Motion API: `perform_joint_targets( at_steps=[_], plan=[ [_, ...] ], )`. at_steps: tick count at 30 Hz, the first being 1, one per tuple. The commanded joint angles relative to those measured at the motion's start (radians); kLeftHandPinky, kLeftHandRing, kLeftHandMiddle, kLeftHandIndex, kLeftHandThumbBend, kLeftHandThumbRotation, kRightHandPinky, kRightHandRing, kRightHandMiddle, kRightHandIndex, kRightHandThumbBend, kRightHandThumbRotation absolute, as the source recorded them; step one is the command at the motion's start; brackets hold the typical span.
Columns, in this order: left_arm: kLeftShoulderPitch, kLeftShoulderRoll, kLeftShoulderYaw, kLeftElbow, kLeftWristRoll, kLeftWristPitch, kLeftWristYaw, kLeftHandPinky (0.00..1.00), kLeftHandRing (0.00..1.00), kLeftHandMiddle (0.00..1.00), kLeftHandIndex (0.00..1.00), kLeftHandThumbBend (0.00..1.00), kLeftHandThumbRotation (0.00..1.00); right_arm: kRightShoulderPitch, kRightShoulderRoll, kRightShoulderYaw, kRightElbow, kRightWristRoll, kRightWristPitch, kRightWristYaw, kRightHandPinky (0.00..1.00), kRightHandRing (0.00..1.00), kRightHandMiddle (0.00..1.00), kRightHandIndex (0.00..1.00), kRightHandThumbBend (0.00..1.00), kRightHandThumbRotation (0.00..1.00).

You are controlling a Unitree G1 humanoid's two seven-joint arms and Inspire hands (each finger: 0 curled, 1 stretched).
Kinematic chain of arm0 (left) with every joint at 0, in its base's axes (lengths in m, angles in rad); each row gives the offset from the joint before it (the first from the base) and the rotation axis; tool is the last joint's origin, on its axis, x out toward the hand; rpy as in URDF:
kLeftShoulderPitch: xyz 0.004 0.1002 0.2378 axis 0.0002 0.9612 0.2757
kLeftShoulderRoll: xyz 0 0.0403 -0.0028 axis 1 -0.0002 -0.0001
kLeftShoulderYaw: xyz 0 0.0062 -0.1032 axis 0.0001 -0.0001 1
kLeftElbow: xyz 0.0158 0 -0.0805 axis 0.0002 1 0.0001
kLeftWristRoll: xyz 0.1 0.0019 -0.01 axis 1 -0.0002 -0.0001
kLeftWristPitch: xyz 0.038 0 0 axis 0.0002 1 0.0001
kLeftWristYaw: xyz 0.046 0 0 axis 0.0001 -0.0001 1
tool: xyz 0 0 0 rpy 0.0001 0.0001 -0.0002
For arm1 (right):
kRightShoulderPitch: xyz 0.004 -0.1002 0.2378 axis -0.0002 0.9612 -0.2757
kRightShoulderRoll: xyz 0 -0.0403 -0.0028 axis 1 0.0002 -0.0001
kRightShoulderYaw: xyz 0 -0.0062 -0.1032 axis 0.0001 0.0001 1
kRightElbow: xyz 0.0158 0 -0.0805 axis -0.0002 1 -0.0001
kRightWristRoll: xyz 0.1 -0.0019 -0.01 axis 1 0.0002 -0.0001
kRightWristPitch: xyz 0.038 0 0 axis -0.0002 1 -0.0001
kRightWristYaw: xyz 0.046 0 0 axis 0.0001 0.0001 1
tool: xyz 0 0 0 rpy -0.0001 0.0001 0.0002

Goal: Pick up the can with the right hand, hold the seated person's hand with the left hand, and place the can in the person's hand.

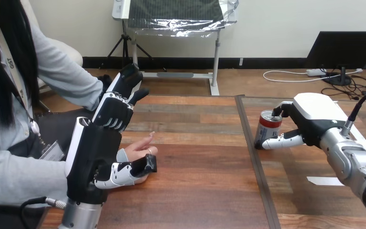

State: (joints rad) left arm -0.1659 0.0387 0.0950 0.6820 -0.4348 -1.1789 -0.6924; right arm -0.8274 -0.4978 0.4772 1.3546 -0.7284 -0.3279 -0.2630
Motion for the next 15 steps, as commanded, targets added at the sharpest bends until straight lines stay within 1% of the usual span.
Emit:
perform_joint_targets(
  at_steps=[1,8,15],
  plan=[
    [-0.054,-0.001,0.002,-0.007,0.008,-0.017,0.009,0.88,0.95,0.96,0.92,1.0,0.52,-0.047,-0.002,0.014,-0.007,-0.01,-0.003,0.01,0.92,0.89,0.77,0.77,1.0,0.68],
    [-0.055,0.001,-0.001,-0.009,-0.003,-0.013,0.003,0.87,0.95,0.96,0.92,1.0,0.52,-0.049,-0.003,0.01,-0.011,-0.005,-0.005,0.014,0.92,0.88,0.77,0.77,1.0,0.67],
    [-0.054,0.002,-0.003,-0.013,-0.008,-0.005,-0.001,0.87,0.96,0.96,0.92,1.0,0.51,-0.049,-0.007,0.012,-0.014,-0.007,-0.013,0.007,0.92,0.87,0.76,0.76,1.0,0.67]
  ],
)
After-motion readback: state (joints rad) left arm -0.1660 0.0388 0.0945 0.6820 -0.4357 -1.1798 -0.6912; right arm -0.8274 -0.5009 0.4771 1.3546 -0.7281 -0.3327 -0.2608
